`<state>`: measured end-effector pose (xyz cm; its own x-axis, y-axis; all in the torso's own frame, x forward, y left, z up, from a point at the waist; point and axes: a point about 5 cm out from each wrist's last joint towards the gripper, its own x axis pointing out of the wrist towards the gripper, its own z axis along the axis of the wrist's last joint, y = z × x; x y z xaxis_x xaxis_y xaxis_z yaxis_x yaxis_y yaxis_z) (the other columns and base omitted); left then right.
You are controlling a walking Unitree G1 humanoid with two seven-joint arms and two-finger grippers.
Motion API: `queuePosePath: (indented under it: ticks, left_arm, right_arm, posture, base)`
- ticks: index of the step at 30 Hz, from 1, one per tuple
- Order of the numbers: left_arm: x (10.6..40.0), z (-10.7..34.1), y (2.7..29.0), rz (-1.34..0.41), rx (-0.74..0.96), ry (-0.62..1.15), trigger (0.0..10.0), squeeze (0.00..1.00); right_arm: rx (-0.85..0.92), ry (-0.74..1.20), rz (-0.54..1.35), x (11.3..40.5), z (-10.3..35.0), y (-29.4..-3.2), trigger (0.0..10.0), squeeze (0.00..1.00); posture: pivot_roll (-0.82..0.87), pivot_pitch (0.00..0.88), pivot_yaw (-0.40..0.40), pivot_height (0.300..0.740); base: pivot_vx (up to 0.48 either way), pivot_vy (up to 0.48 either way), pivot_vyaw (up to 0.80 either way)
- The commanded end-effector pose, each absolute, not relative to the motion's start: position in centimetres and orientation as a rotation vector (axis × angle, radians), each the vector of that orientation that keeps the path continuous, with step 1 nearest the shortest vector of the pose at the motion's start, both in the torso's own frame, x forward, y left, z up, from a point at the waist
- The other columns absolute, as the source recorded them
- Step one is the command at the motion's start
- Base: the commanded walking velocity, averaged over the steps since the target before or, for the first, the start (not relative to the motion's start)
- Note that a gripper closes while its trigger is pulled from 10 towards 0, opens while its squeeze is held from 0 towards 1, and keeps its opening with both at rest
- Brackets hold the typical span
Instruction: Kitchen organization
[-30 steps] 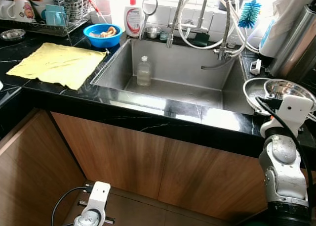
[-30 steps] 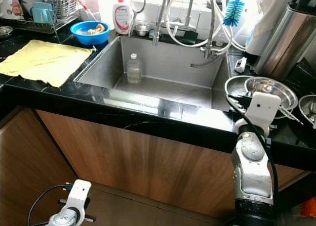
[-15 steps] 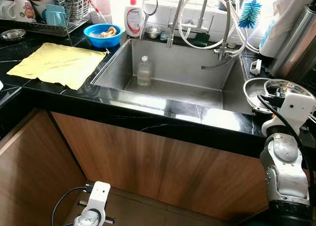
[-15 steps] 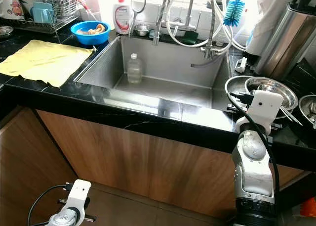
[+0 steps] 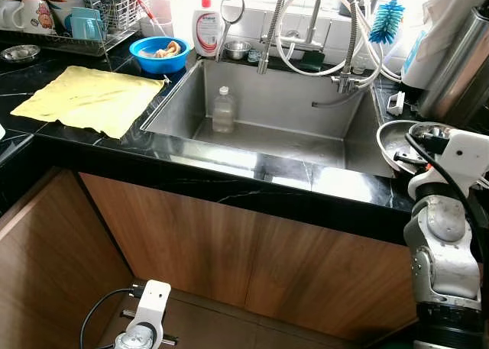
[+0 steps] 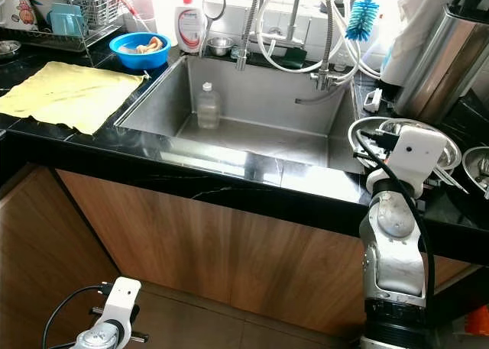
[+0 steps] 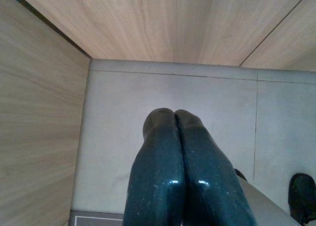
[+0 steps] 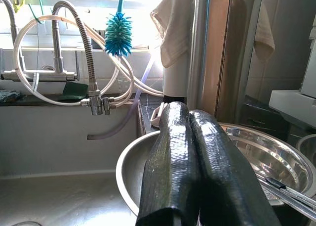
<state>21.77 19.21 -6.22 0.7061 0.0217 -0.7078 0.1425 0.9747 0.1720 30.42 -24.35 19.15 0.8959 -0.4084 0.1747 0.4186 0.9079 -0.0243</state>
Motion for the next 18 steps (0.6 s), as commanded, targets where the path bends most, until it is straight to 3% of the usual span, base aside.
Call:
queuePosePath:
  ticks: [1, 18]
  left_arm:
    - [21.8, -6.3, 19.2, -0.079, 0.237, 0.794, 10.0, 0.0]
    - [21.8, -6.2, 19.2, -0.08, 0.239, 0.793, 10.0, 0.0]
  right_arm:
    - [-0.059, -0.219, -0.44, 30.4, 20.3, -24.6, 10.0, 0.0]
    - [-0.088, -0.335, -0.382, 30.4, 22.3, -23.6, 10.0, 0.0]
  posture:
    - [-0.01, 0.0, -0.049, 0.74]
    - [0.0, 0.0, -0.05, 0.74]
  base:
    - [0.0, 0.0, 0.0]
    - [0.0, 0.0, 0.0]
